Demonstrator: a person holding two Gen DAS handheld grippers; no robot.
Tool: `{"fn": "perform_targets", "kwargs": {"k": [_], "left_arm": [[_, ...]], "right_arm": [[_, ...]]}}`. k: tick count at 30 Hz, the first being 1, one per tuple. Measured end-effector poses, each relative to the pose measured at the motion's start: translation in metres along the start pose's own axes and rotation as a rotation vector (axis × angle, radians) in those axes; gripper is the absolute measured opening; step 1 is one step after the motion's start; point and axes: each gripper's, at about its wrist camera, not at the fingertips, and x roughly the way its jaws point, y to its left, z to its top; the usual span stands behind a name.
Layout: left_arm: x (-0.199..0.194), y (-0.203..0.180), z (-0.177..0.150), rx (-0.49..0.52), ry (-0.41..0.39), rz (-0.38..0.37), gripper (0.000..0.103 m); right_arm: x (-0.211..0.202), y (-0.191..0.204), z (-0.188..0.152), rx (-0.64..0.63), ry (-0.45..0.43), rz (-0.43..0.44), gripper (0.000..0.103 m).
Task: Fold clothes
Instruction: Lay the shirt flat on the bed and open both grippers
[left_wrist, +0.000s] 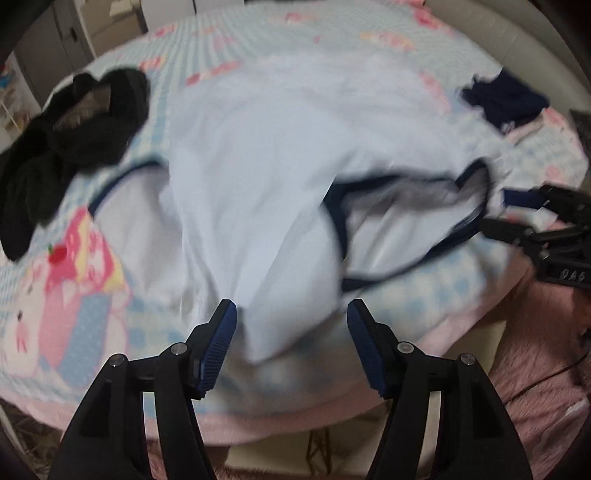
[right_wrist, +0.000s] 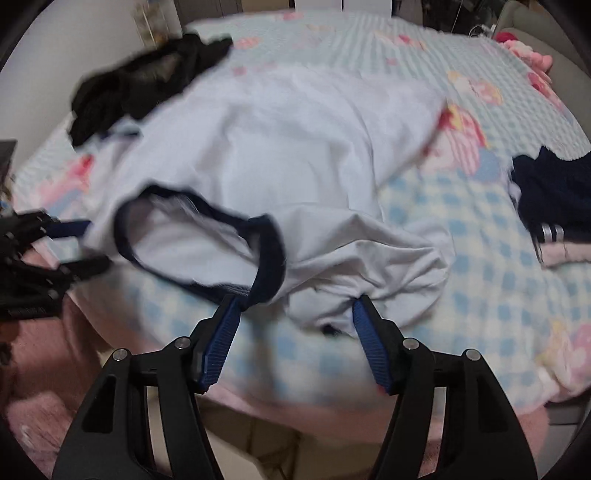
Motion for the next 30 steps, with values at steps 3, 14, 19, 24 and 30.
{"fn": "perform_targets", "kwargs": {"k": [3, 14, 19, 24, 30], "left_arm": [[0.006, -0.005, 0.02, -0.062, -0.04, -0.055, 0.067], [0.036, -0.024, -0.015, 0.062, 0.049, 0.198, 0.069], [0.009, -0.007, -0.028, -0.041, -0.034, 0.129, 0.07], [-0.005, 0.001, -0.022, -0.157, -0.172, -0.006, 0.066], [0.017, 0.004, -0.01, -0.215, -0.113, 0.037, 0.065]], "right_arm": [[0.002, 0.002, 0.001, -0.024, -0.005, -0.009, 0.067], [-0.003, -0.017, -0.027, -0.016, -0.015, -0.073, 0.069], [-0.012, -0.03, -0.031, 0.083, -0.056, -0.048, 0.069], [-0.007, -0.022, -0.02, 0.117, -0.091, 0.1, 0.06], [-0.003, -0.031, -0.023, 0.159, -0.082, 0.026, 0.053]]}}
